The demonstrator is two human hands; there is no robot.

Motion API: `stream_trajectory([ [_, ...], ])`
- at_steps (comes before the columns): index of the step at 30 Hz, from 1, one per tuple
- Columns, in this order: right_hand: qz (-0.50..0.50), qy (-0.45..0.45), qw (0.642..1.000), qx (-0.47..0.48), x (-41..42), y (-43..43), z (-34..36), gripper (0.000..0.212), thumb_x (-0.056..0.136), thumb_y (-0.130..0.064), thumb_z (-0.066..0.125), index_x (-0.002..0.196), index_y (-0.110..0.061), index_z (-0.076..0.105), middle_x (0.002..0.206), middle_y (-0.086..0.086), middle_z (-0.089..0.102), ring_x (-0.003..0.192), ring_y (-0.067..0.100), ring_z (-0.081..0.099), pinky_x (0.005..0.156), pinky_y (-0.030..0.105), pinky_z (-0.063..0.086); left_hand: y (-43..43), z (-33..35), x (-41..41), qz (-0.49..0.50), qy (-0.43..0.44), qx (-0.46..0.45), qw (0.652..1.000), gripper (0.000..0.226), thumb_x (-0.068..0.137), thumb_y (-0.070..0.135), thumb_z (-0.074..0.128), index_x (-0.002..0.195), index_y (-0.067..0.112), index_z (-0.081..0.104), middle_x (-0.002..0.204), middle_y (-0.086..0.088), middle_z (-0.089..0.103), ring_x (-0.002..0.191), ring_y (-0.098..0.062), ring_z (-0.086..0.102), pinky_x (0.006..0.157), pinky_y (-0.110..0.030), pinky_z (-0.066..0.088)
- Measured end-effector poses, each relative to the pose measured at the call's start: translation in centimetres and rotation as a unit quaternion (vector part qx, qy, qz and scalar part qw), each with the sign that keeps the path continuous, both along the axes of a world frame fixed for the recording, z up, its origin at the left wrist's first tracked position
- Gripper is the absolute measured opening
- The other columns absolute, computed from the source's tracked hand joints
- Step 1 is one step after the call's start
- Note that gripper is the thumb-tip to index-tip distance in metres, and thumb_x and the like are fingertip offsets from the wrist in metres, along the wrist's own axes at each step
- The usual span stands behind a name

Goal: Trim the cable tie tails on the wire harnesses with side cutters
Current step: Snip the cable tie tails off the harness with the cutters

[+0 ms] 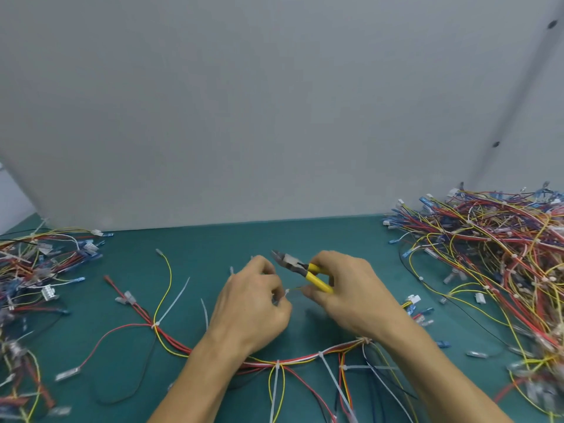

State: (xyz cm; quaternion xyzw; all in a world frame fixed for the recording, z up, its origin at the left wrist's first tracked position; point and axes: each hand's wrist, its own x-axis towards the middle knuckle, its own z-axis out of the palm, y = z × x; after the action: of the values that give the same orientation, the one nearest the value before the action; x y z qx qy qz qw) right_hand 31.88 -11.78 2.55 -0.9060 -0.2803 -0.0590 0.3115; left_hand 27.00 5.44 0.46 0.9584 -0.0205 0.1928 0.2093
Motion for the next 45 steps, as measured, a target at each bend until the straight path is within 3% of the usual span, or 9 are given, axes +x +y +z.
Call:
stream_trajectory([
  [6,-0.014,0.050,0.998,-0.031,-0.5,0.8,-1.6,0.011,0.085,-0.030,0.059,0.083,-0.026,0.050,0.077,-0.003,0.059,0.083,0.027,0.054,0.072,0.038,0.048,0.9,-0.3,0.2,-0.062,0.113,-0.096,0.987,0.015,0.063,0.024,0.054,0.051,0.016,0.049,0.088,0.017,0.070,0.072,0.015,0.055,0.062,-0.005,0.036],
  [12,0.046,0.130,0.990,-0.004,-0.1,0.1,-0.9,0.031,0.080,-0.047,0.070,0.079,-0.021,0.053,0.065,-0.006,0.050,0.062,0.009,0.044,0.057,0.024,0.035,1.1,-0.4,-0.1,-0.048,0.109,-0.061,0.991,0.015,0.069,0.032,0.048,0.062,0.020,0.051,0.061,0.002,0.059,0.058,-0.013,0.051,0.059,-0.033,0.045],
  [17,-0.020,0.066,0.995,0.066,-0.4,0.9,-0.6,0.024,0.088,-0.045,0.061,0.086,-0.024,0.047,0.067,-0.006,0.051,0.067,0.013,0.048,0.063,0.030,0.040,1.0,-0.2,-0.1,-0.091,0.105,-0.093,0.986,0.019,0.078,0.032,0.046,0.063,0.021,0.052,0.058,0.010,0.053,0.063,-0.004,0.050,0.058,-0.018,0.036],
  [21,-0.039,0.048,0.998,0.014,-0.3,0.8,-0.9,0.023,0.090,-0.042,0.058,0.088,-0.023,0.045,0.075,-0.004,0.053,0.080,0.029,0.052,0.071,0.039,0.047,1.3,-0.2,-0.1,-0.117,0.116,-0.084,0.983,0.003,0.074,0.025,0.053,0.072,0.023,0.050,0.060,0.019,0.053,0.061,-0.004,0.047,0.056,-0.016,0.035],
  [26,-0.059,0.082,0.995,-0.015,-0.3,1.0,-1.5,0.032,0.092,-0.050,0.051,0.076,-0.027,0.034,0.080,-0.001,0.055,0.086,0.033,0.053,0.073,0.040,0.046,1.3,-0.7,0.2,-0.103,0.108,-0.117,0.982,0.025,0.087,0.025,0.065,0.081,0.029,0.041,0.061,0.011,0.053,0.058,-0.007,0.044,0.058,-0.019,0.037],
  [31,-0.083,0.109,0.990,-0.045,-0.2,0.8,-1.6,0.034,0.093,-0.050,0.048,0.076,-0.026,0.031,0.086,0.004,0.055,0.088,0.034,0.053,0.072,0.039,0.042,1.4,-0.6,0.5,-0.076,0.109,-0.159,0.978,0.019,0.091,0.020,0.062,0.077,0.029,0.052,0.064,0.018,0.062,0.060,-0.003,0.052,0.059,-0.015,0.037],
  [35,-0.094,0.136,0.979,-0.121,-0.1,0.3,-1.7,0.023,0.091,-0.043,0.049,0.084,-0.023,0.041,0.093,0.008,0.057,0.088,0.034,0.052,0.073,0.038,0.044,1.5,-0.6,0.7,-0.028,0.113,-0.230,0.966,0.015,0.085,0.022,0.070,0.070,0.024,0.068,0.061,0.003,0.065,0.053,-0.012,0.048,0.062,-0.029,0.042],
  [40,-0.074,0.153,0.970,-0.173,-0.2,0.3,-1.5,0.021,0.092,-0.041,0.050,0.085,-0.022,0.041,0.094,0.007,0.055,0.087,0.032,0.051,0.071,0.035,0.040,1.5,-0.6,0.9,-0.015,0.090,-0.230,0.969,0.016,0.079,0.014,0.075,0.070,0.025,0.068,0.047,0.021,0.055,0.044,-0.001,0.044,0.049,-0.010,0.032],
  [45,-0.042,0.105,0.992,-0.051,-0.5,0.1,1.4,0.025,0.090,-0.045,0.059,0.085,-0.025,0.044,0.084,-0.003,0.047,0.083,0.022,0.046,0.069,0.032,0.033,1.4,-1.3,1.0,-0.011,0.111,-0.180,0.977,0.021,0.079,0.015,0.075,0.072,0.029,0.061,0.065,0.014,0.067,0.060,0.010,0.054,0.059,-0.005,0.036],
])
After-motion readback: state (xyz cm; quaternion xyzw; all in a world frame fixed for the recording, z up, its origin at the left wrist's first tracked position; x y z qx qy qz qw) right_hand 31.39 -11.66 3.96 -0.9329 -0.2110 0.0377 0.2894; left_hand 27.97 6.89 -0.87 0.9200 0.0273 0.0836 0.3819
